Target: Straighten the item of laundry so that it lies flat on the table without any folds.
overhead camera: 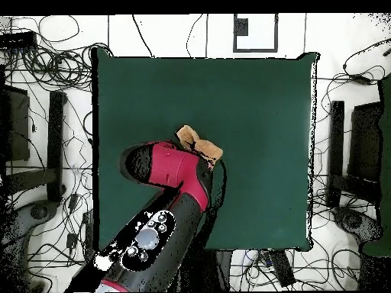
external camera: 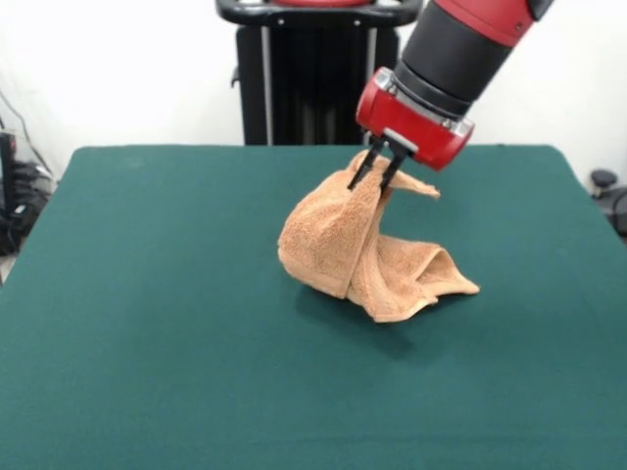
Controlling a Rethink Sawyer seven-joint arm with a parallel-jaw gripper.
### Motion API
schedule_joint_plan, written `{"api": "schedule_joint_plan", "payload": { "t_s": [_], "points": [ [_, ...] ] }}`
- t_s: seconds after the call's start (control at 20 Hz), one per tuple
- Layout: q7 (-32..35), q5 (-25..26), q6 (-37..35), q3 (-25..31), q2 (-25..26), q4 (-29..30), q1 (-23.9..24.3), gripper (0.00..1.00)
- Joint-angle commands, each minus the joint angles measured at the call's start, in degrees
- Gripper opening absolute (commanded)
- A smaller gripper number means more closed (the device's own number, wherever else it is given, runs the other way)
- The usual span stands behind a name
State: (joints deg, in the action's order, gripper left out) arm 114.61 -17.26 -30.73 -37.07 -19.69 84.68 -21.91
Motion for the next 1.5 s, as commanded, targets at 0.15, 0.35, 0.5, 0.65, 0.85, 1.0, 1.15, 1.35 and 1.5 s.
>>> {"api": "schedule_joint_plan", "payload": {
  "t_s": [0.15, 0.35, 0.5, 0.65, 0.85, 1.0, 1.15, 1.35, 1.5],
  "points": [
    [8.53, -0.75, 5.91, 12.04, -1.89, 6.54, 1.23, 0.00],
    [8.28, -0.79, 7.58, 13.34, -3.67, 7.98, 1.95, 0.00],
    [8.07, -0.64, 9.20, 14.49, -5.02, 9.13, 2.74, 0.00],
    [8.30, -0.58, 11.06, 15.58, -5.79, 9.55, 3.63, 0.00],
    [7.78, -0.01, 13.62, 17.72, -7.15, 10.75, 5.29, 0.00],
    [7.21, 0.76, 16.56, 20.17, -7.69, 12.86, 6.88, 0.00],
    [6.89, 1.87, 19.13, 21.86, -7.54, 14.17, 8.31, 0.00],
    [6.10, 3.10, 21.27, 23.74, -7.98, 15.41, 10.32, 0.00],
    [6.00, 3.71, 22.57, 24.95, -8.40, 16.32, 11.32, 0.00]
  ]
}}
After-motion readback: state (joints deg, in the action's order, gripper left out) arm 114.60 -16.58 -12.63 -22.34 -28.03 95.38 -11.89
